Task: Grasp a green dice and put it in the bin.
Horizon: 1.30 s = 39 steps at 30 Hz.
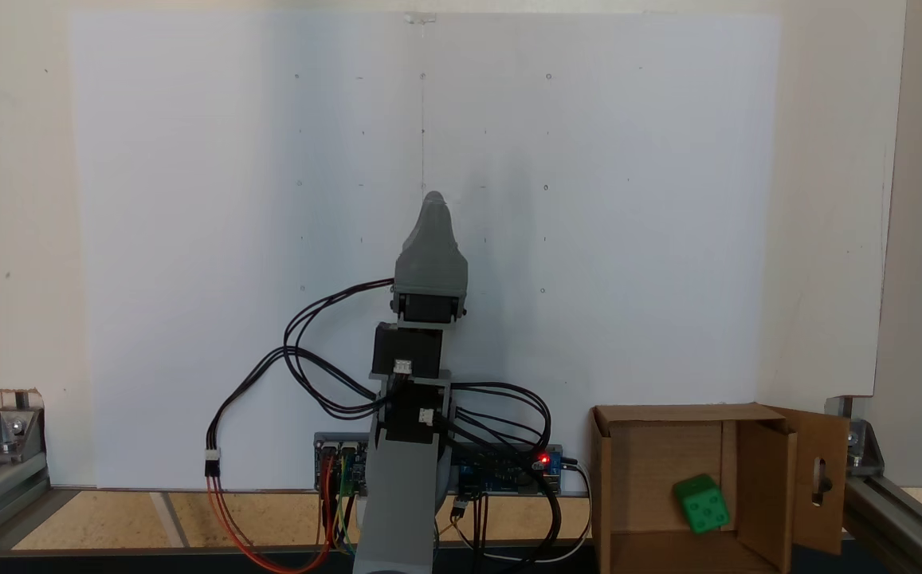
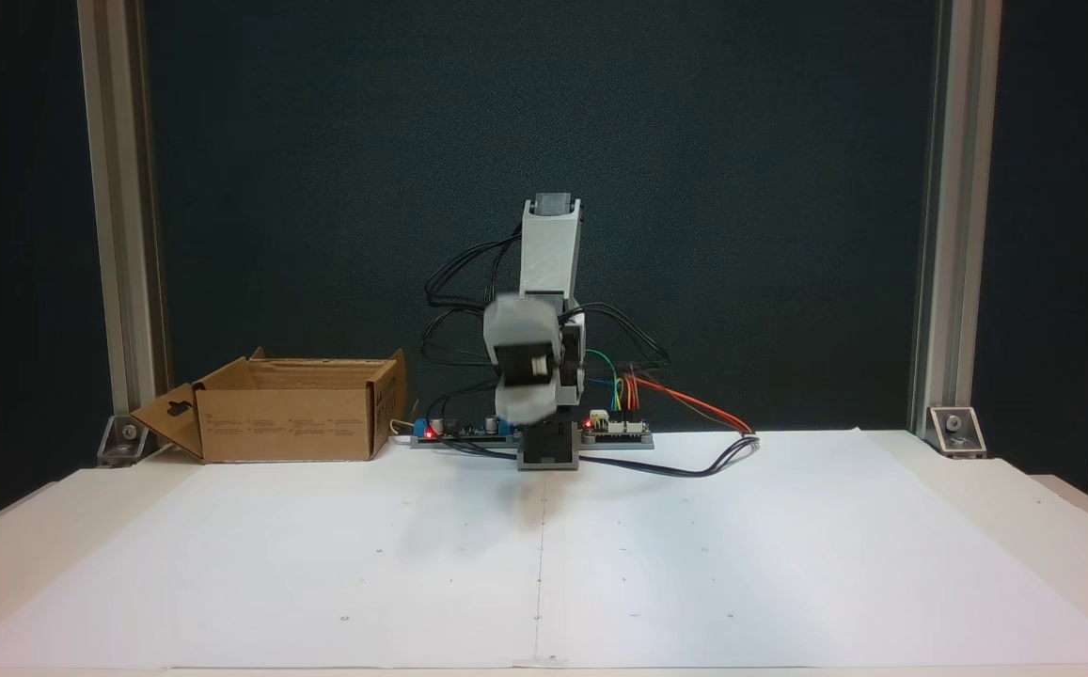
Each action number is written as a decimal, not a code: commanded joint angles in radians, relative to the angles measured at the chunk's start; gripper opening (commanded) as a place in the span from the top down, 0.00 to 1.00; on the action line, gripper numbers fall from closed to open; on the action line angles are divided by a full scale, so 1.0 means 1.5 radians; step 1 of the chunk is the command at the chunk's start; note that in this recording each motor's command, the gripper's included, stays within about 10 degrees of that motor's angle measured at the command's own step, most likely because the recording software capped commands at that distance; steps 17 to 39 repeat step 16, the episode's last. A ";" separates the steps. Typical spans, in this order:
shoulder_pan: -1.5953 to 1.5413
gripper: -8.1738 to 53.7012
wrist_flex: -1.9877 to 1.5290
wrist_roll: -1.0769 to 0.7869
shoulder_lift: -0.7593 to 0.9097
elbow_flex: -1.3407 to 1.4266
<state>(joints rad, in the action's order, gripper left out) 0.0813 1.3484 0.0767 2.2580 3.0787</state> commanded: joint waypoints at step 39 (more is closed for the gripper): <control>-0.002 0.15 0.254 -0.005 0.075 0.032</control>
